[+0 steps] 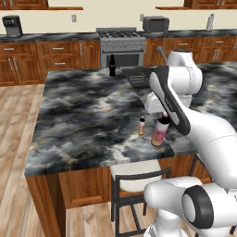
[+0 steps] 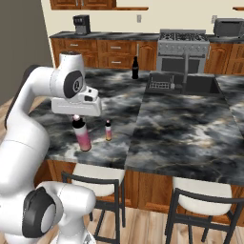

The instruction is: Place the large bottle from the dining counter next to the other large bottle outside the sink, and place the small bottle from the dining counter next to the other small bottle inside the sink.

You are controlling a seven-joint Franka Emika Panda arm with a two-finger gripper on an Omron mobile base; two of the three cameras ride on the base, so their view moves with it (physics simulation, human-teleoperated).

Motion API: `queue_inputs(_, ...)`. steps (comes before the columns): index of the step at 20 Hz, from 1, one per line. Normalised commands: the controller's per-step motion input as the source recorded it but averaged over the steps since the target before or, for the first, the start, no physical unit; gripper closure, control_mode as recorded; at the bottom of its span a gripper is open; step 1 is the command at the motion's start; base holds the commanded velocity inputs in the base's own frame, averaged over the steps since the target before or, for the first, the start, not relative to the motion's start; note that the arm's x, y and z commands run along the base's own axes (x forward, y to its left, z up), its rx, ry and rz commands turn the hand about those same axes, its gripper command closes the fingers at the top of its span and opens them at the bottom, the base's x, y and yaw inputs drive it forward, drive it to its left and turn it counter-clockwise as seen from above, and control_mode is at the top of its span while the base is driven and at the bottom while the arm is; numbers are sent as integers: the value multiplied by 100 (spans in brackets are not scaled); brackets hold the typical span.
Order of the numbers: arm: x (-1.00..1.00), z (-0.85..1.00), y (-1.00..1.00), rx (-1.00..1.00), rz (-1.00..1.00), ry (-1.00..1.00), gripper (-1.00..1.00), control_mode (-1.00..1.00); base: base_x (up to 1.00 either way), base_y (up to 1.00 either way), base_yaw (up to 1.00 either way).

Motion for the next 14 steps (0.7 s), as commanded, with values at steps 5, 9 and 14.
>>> queue_inputs(5, 0, 0, 0, 0, 0, 0, 100, -100, 0, 0, 0)
queue_inputs(9, 0, 0, 0, 0, 0, 0, 100, -100, 0, 0, 0)
queue_inputs(14, 0, 0, 0, 0, 0, 0, 100, 100, -46, 22, 0)
